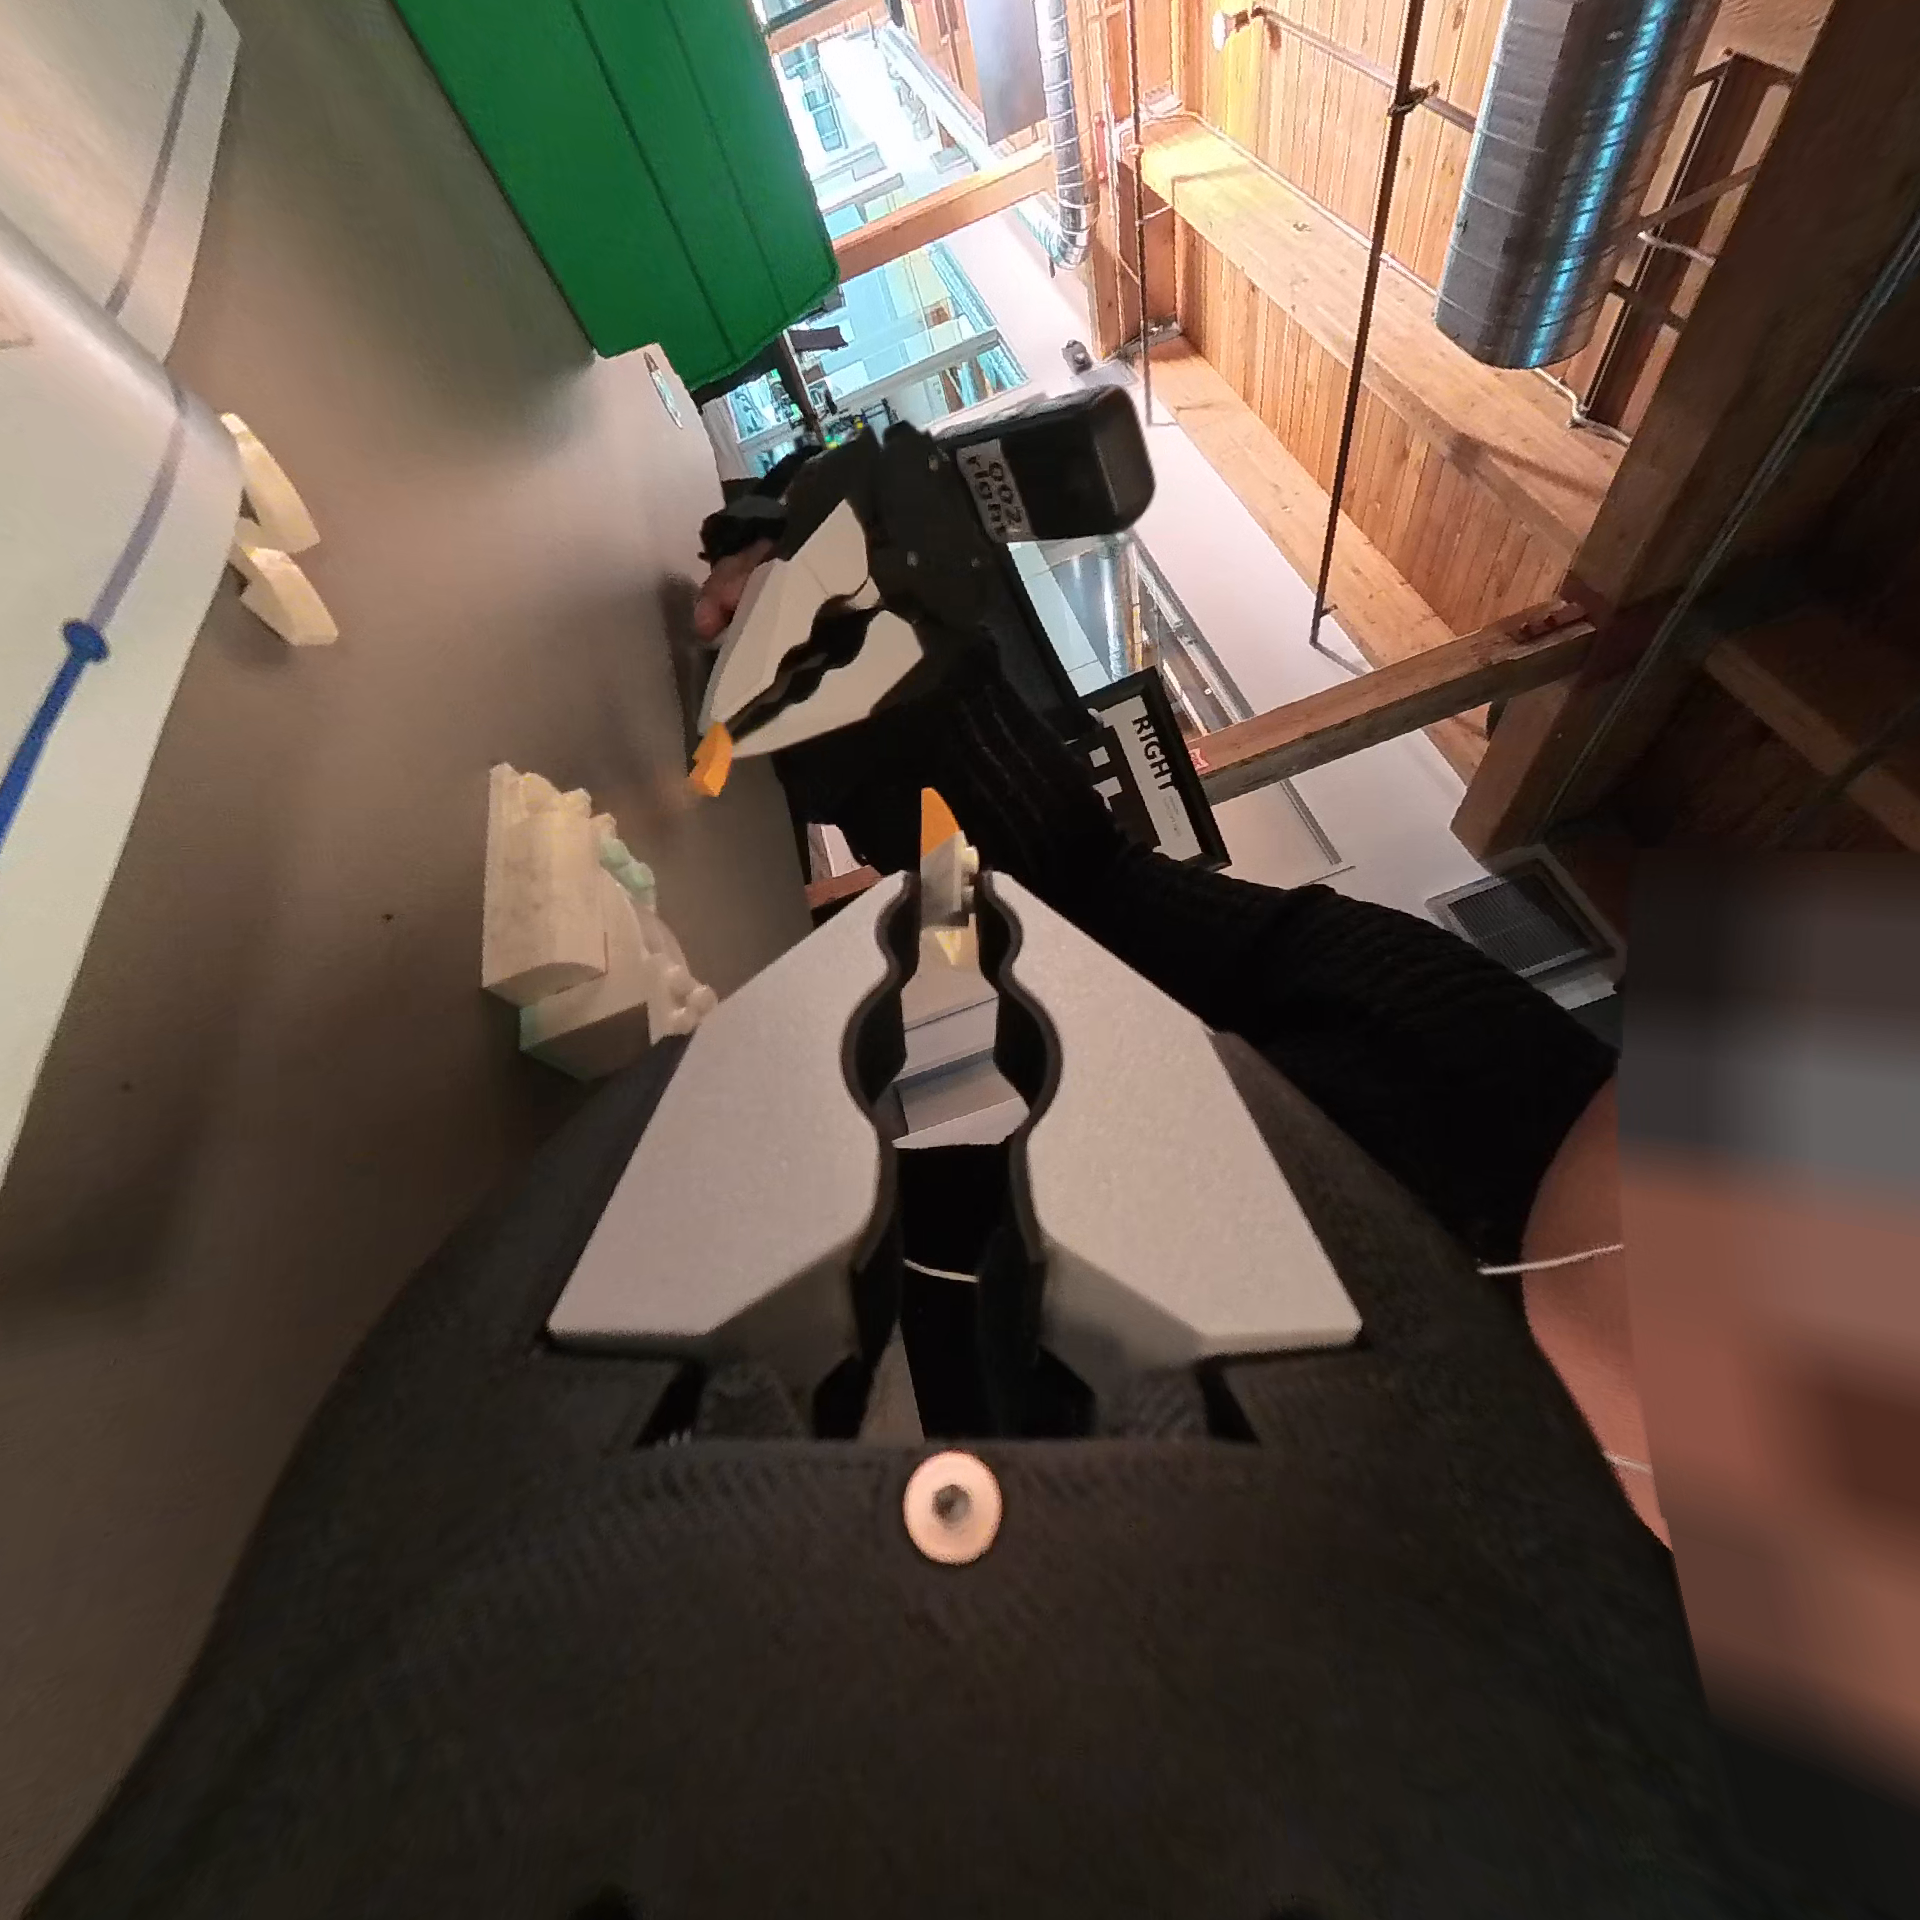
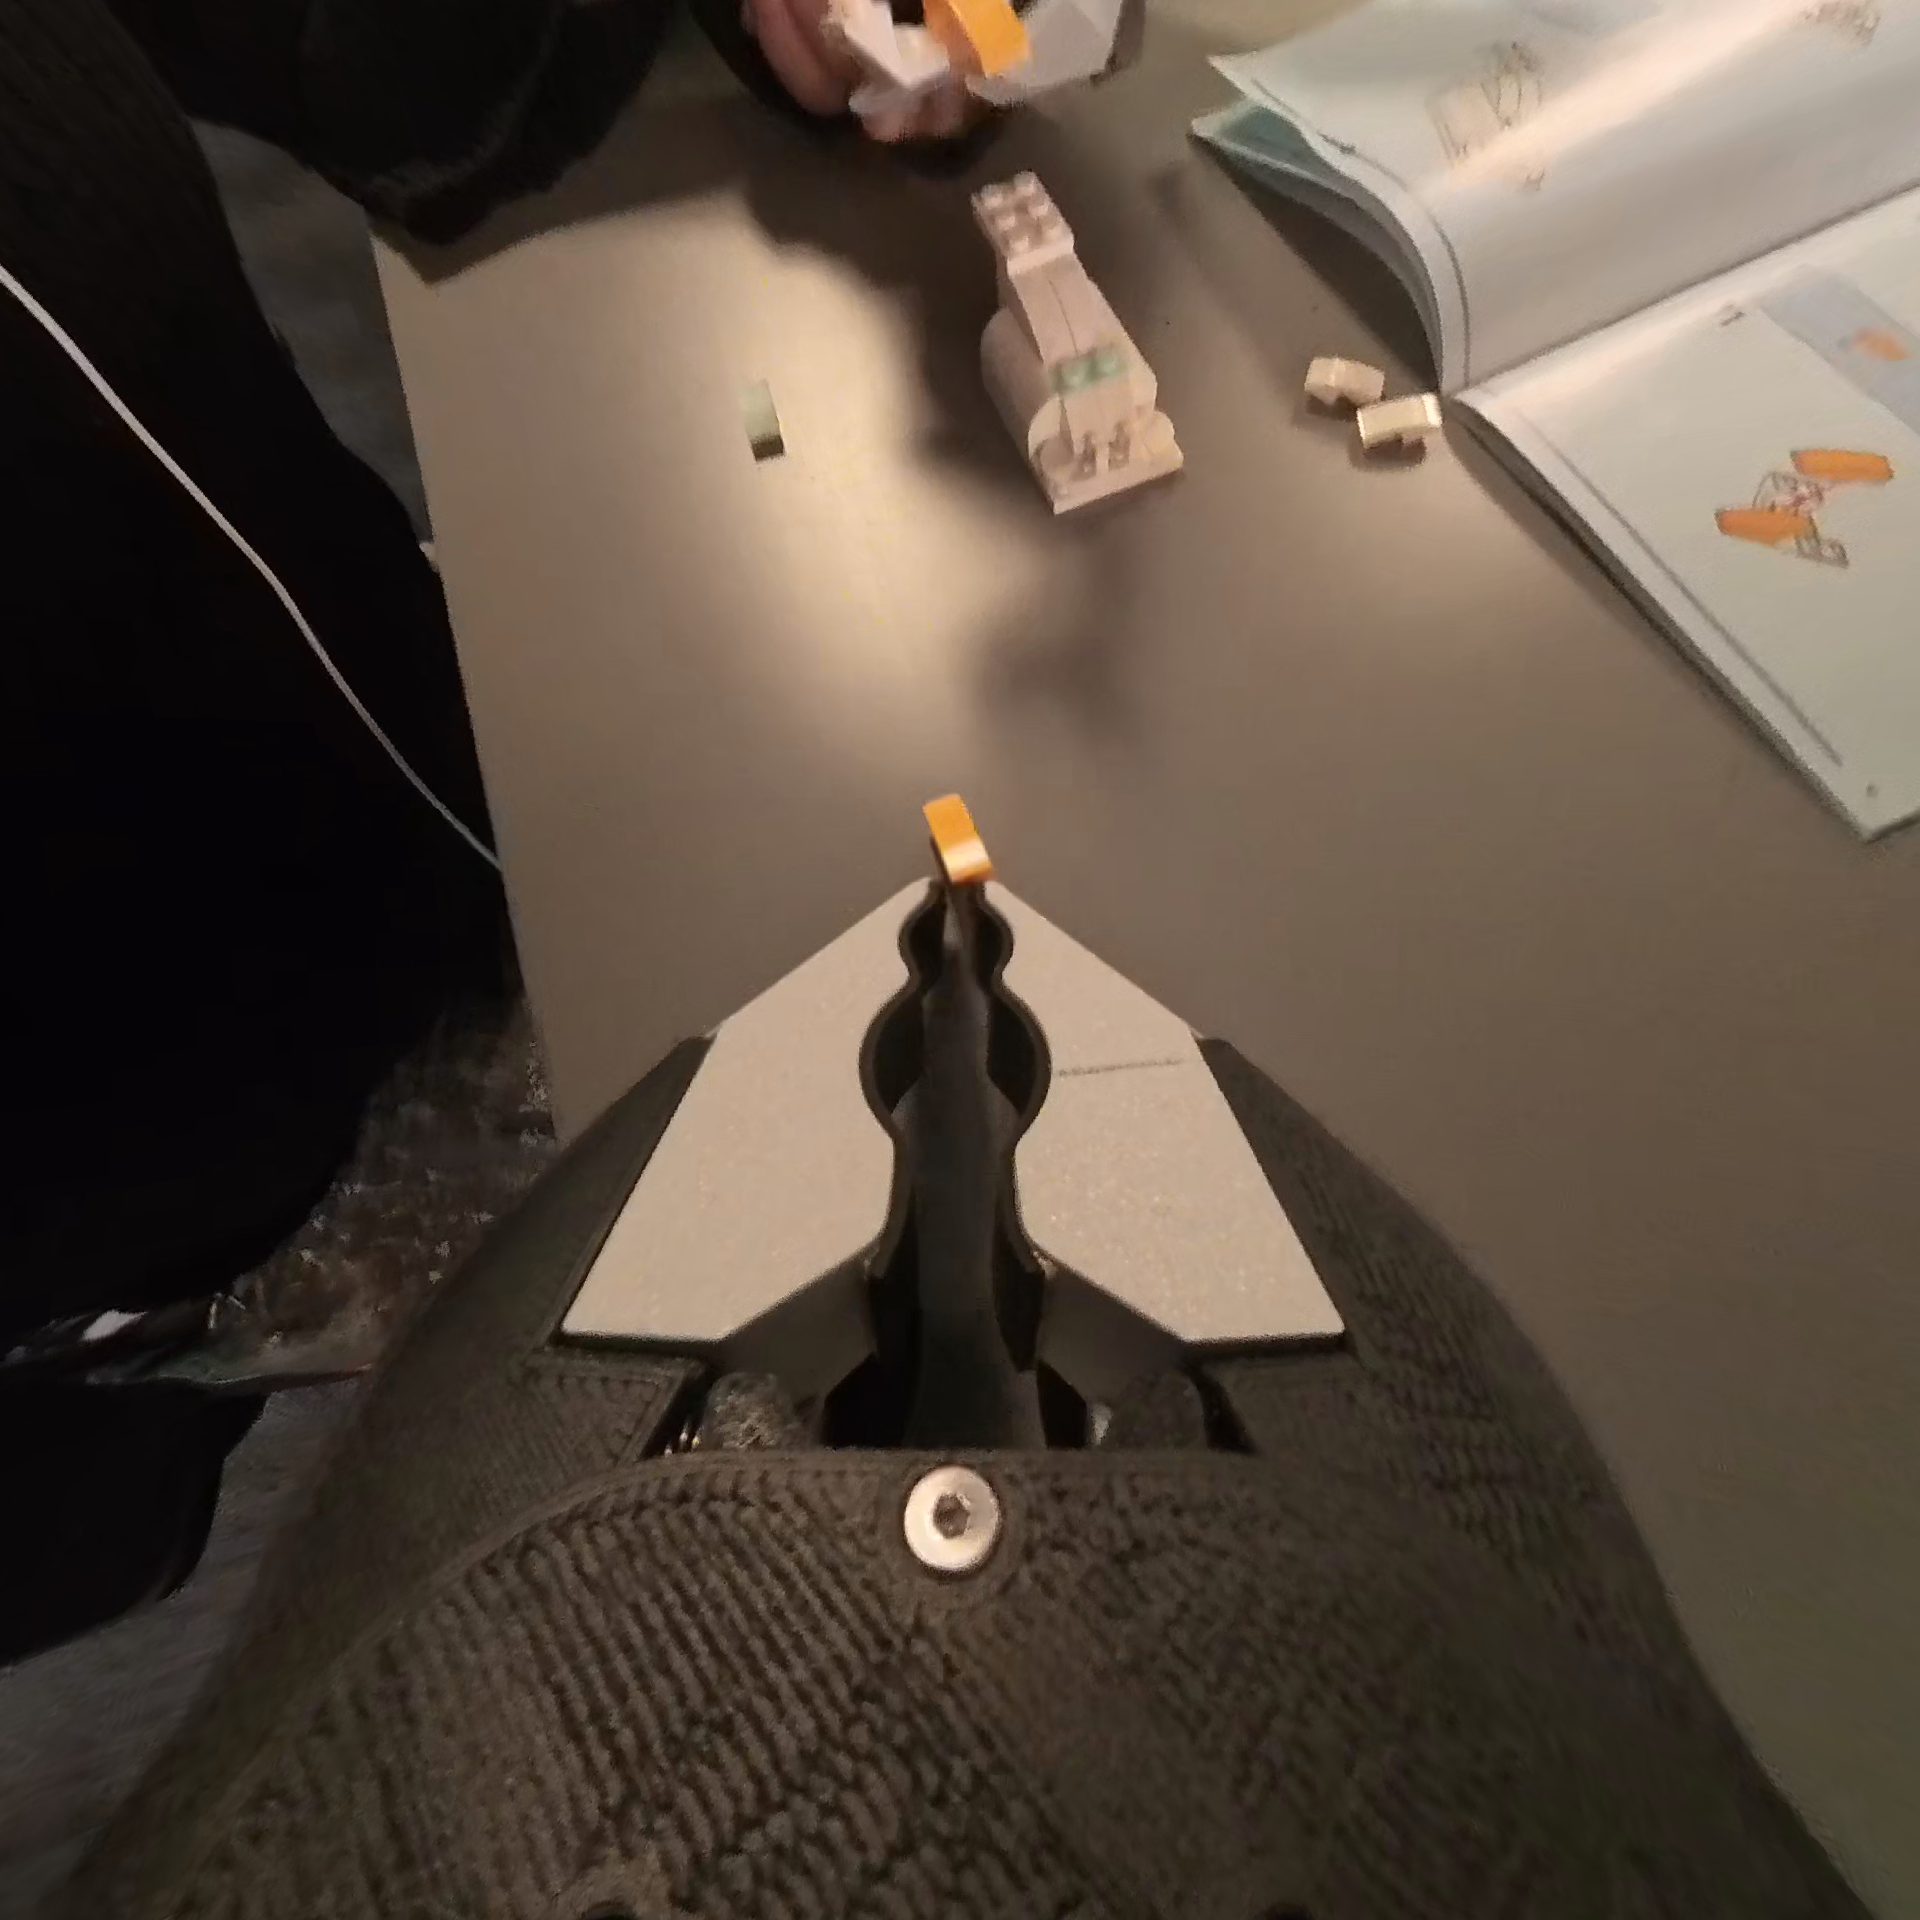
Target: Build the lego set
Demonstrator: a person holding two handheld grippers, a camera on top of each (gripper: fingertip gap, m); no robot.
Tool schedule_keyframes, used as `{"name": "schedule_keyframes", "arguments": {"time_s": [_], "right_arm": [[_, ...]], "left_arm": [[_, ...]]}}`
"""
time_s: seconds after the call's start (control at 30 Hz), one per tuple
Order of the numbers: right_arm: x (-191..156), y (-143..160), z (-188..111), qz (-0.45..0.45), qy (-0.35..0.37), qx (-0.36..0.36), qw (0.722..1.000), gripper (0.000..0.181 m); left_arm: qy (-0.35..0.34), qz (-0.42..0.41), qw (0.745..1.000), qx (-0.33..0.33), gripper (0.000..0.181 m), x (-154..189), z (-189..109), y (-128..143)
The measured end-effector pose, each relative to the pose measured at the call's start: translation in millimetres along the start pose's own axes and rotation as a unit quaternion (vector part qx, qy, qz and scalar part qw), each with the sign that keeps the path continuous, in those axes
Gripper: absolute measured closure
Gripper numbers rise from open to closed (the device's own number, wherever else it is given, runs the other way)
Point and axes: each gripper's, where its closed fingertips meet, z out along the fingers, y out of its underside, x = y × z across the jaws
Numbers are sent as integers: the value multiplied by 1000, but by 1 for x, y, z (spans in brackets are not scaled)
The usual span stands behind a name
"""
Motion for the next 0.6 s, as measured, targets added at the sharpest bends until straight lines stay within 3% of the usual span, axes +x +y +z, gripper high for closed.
{"name": "schedule_keyframes", "arguments": {"time_s": [0.17,0.23,0.3,0.37,0.47,0.6], "right_arm": [[1,6,-4,5,8,-13,1000,174],[3,7,-6,9,16,-33,999,162],[8,-13,-4,6,42,-23,999,145],[6,-50,5,-54,77,7,996,140],[-4,-95,24,-222,152,-1,963,141],[-9,-112,47,-393,226,-60,889,146]], "left_arm": [[-2,0,1000,-3,172,-1,1,1],[-5,0,1000,-6,173,-2,1,2],[-8,1,1000,-10,173,-2,2,3],[-11,2,1000,-13,172,-3,3,4],[-9,2,1000,-11,173,-2,2,4],[-5,1,1000,-13,172,-1,2,4]]}}
